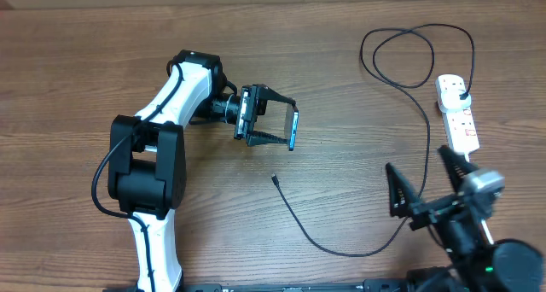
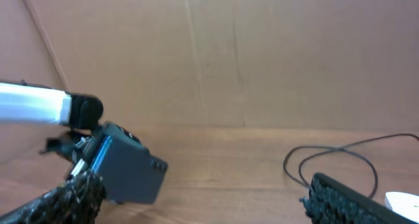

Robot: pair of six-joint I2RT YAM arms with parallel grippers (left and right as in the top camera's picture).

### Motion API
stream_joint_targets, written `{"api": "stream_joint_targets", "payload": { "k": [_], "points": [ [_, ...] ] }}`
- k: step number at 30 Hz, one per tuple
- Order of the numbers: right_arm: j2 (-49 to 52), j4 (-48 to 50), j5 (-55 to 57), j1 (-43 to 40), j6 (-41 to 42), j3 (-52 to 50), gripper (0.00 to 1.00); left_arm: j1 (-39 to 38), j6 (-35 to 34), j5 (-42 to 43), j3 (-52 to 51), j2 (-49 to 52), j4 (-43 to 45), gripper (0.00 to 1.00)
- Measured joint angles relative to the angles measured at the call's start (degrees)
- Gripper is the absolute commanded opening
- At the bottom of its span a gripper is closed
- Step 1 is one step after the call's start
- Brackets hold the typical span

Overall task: Plug charger to phone and switch on socket
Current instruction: 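Reach the right gripper toward the phone's lower edge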

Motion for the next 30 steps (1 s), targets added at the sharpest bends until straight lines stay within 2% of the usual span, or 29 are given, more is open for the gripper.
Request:
{"api": "stream_joint_targets", "payload": {
  "k": [9,12,14,19,24,25,30],
  "points": [
    [30.21,-29.83,0.87,0.0,0.13,36.2,1.0,0.0,0.0,0.11,-0.15,-0.02,0.02,0.7],
    [39.69,-37.79,0.5,0.0,0.09,45.53,1.0,0.0,-0.04,0.09,-0.17,-0.02,0.0,0.7],
    [44.59,-39.47,-1.38,0.0,0.15,49.68,1.0,0.0,-0.09,0.09,-0.2,-0.02,0.0,0.7],
    [53.68,-39.98,-10.69,0.0,0.15,53.0,1.0,0.0,-0.66,0.11,-0.2,-0.02,0.04,0.7],
    [59.23,-45.16,-16.41,0.13,0.28,53.0,0.91,0.0,-0.87,-0.2,-0.2,-0.02,1.84,0.7],
    [61.05,-46.1,-17.62,0.5,0.15,52.98,0.86,0.0,-0.9,-0.85,-0.2,-0.02,2.23,0.7],
    [64.06,-47.25,-19.26,2.34,0.13,52.46,0.85,0.0,-1.05,-4.55,-0.2,-0.07,5.68,0.69]
  ]
}}
